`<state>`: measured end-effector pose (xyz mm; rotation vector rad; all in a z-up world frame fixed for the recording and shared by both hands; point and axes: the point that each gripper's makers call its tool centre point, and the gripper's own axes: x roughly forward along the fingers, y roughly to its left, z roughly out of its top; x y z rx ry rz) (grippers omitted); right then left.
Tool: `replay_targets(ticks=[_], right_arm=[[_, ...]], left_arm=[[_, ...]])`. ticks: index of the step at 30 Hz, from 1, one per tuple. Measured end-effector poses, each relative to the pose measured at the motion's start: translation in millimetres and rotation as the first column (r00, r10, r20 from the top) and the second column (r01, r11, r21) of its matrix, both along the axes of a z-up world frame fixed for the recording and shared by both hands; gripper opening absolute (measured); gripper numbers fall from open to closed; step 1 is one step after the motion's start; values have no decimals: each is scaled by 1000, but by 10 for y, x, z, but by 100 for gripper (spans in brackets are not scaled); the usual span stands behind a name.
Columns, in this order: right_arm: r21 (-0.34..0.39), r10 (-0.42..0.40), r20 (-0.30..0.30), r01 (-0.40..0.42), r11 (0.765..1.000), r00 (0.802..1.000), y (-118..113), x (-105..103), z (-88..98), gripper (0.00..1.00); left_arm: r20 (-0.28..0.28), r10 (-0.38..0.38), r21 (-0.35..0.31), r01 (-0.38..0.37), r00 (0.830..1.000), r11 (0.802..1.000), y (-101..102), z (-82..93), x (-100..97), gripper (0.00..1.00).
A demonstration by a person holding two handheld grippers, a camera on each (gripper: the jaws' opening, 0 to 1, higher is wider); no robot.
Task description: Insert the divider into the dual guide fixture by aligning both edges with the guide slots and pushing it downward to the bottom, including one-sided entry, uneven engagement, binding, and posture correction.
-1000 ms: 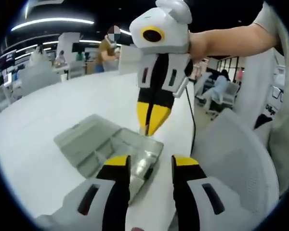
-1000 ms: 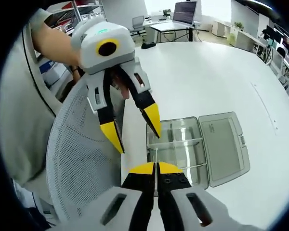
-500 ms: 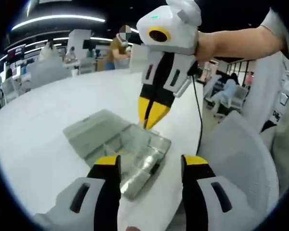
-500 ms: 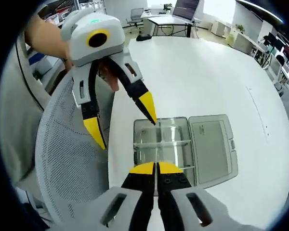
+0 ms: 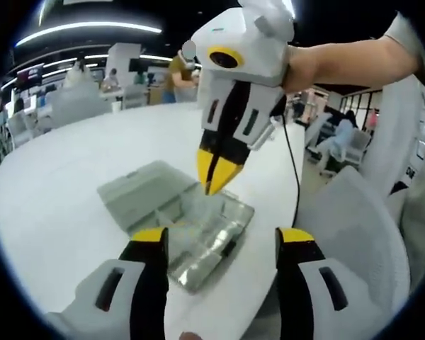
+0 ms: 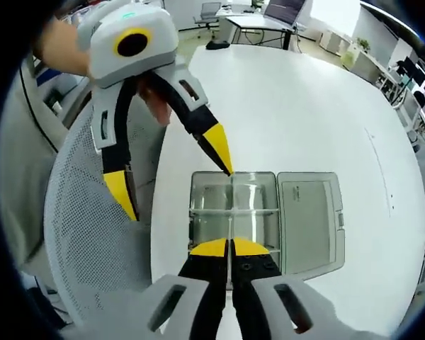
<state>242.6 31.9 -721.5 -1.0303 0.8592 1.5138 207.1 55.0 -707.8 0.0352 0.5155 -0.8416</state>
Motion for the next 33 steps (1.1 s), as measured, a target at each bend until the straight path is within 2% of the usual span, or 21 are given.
replay_targets(ticks=[15, 33], right_arm=[[-18, 44, 11, -44, 999, 999, 101, -23, -68, 0], [-38, 29, 1, -29, 999, 1000, 79, 25, -129, 0]], left_arm=[[-14, 36, -8, -36, 999, 999, 48, -13, -53, 63], [-22, 39, -18, -40, 999, 999, 68, -3, -24, 62]])
